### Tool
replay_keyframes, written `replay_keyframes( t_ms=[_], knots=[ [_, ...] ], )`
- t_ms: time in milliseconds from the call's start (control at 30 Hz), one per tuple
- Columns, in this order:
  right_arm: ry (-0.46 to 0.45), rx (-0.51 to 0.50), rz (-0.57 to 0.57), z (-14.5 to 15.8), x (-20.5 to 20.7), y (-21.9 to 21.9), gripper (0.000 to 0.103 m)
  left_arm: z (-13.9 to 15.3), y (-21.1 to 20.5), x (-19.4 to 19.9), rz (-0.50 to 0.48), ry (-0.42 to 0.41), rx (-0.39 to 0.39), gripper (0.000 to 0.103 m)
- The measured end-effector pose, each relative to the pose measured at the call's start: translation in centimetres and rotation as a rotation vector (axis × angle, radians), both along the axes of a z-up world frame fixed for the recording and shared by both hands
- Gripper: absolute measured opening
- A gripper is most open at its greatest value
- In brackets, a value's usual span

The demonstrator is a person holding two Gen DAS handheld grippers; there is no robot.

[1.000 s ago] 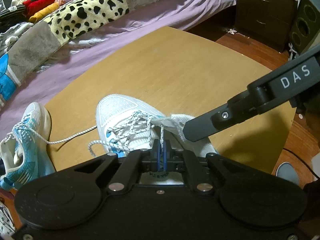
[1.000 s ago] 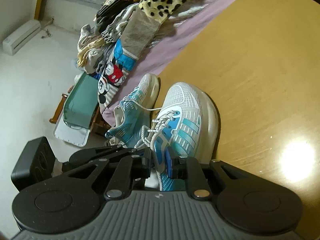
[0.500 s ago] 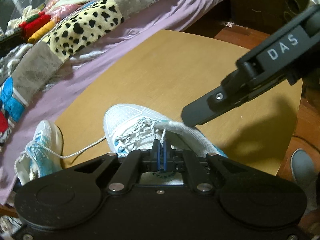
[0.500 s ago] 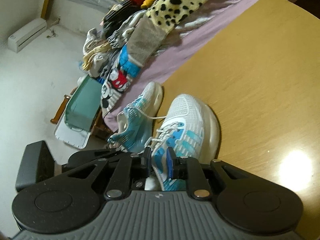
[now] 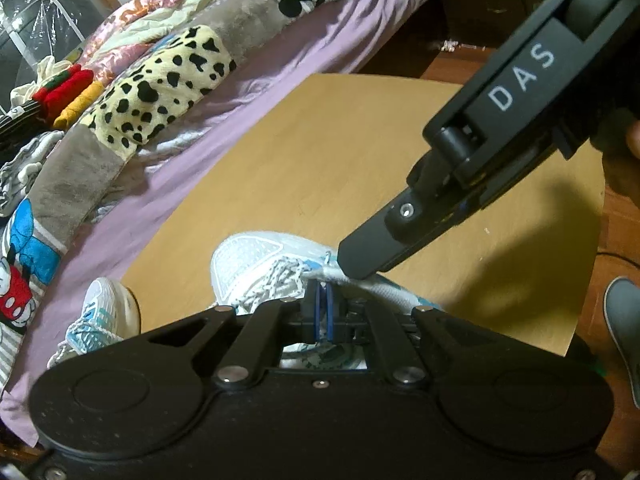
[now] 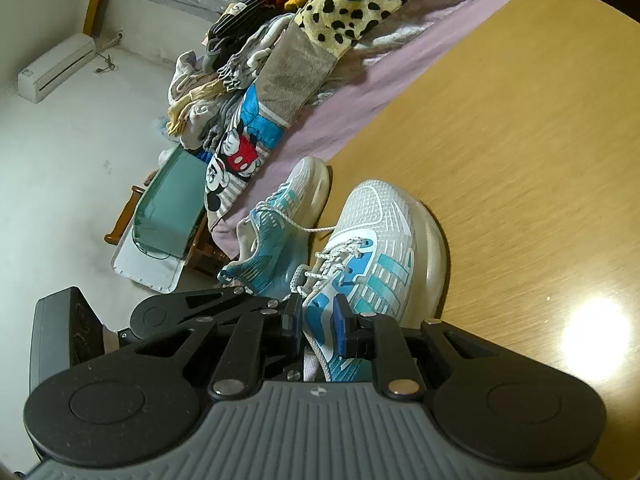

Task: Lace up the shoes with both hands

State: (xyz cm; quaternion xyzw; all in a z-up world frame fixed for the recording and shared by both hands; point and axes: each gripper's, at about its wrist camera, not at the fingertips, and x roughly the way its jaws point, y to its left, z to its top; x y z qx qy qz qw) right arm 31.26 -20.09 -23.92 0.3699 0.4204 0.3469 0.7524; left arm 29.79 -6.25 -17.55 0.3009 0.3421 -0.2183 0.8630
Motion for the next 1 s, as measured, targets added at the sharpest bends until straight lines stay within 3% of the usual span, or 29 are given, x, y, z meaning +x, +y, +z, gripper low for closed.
replay_keyframes(
  t_ms=[367, 767, 833, 900, 1000],
  knots=[
    [0.091, 0.057, -0.155, -1.6, 0.7, -1.1, 0.019, 0.1, 0.6, 0.0, 0.013, 0.003, -0.085, 0.002],
    [0.084, 0.042, -0.184, -2.1, 1.6, 1.2, 0.019, 0.1, 0.8, -0.2, 0.014, -0.007, -0.113, 0.002],
    [0.072, 0.027, -0.185, -2.0, 1.6, 1.5, 0.015, 0.0, 0.8, -0.3, 0.015, -0.007, -0.112, 0.003],
    [0.066, 0.019, -0.190, -2.1, 1.6, 1.5, 0.005, 0.1, 1.0, -0.4, 0.011, -0.006, -0.117, 0.003],
    [0.060, 0.021, -0.191, -2.0, 1.6, 1.4, 0.004, 0.8, 1.5, -0.7, 0.013, -0.019, -0.127, 0.018]
  ],
)
